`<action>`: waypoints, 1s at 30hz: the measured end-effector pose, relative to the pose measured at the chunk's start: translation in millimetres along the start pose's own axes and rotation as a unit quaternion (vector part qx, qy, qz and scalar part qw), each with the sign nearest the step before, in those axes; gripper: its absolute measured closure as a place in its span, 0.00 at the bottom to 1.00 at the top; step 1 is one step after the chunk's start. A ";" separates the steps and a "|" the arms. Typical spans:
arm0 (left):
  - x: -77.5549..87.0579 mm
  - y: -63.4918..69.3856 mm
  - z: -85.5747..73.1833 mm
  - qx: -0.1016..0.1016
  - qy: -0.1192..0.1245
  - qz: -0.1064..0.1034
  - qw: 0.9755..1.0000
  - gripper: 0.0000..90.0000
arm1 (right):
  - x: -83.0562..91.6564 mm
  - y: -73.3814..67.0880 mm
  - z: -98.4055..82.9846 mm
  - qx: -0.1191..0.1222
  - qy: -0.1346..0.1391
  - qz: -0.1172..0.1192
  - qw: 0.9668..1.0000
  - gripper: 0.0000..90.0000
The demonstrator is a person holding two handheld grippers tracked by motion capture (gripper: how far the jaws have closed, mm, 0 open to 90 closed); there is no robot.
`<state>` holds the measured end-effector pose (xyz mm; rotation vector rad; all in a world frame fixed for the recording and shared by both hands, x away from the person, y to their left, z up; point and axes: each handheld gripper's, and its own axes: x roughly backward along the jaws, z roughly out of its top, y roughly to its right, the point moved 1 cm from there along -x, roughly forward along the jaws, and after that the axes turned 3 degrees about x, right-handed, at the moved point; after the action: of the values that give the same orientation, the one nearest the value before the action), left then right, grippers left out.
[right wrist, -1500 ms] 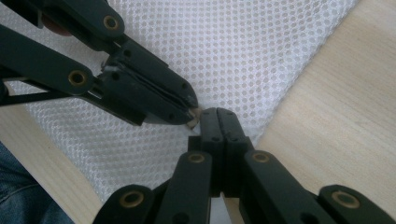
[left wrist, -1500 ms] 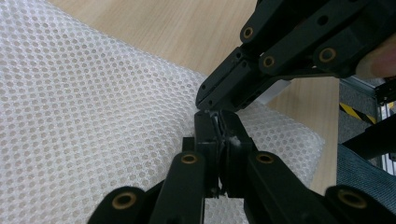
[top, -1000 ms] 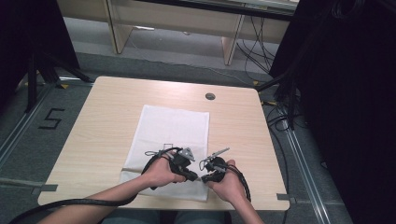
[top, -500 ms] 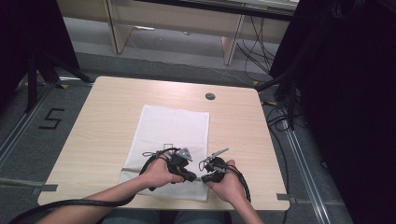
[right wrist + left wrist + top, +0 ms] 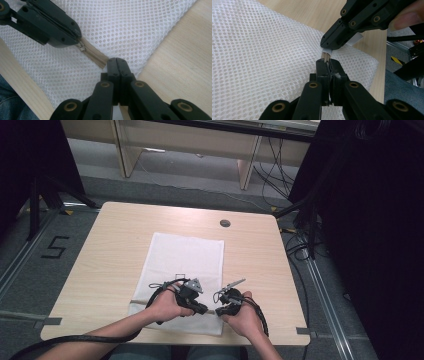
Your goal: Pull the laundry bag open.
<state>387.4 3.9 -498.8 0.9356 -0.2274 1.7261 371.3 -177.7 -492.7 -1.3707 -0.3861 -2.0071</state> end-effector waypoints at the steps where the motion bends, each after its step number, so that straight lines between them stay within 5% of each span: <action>1: -0.1 0.2 -0.3 -0.001 0.001 0.000 1.000 0.97 | -0.1 0.3 0.0 0.001 0.001 0.000 1.000 1.00; 30: 7.8 -1.5 -7.7 -0.006 0.014 0.003 1.000 0.97 | -0.5 0.9 0.2 0.001 0.001 0.003 1.000 1.00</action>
<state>384.5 14.6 -499.1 0.9010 -0.2225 1.7408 372.2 -178.1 -493.2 -1.3659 -0.3835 -2.0035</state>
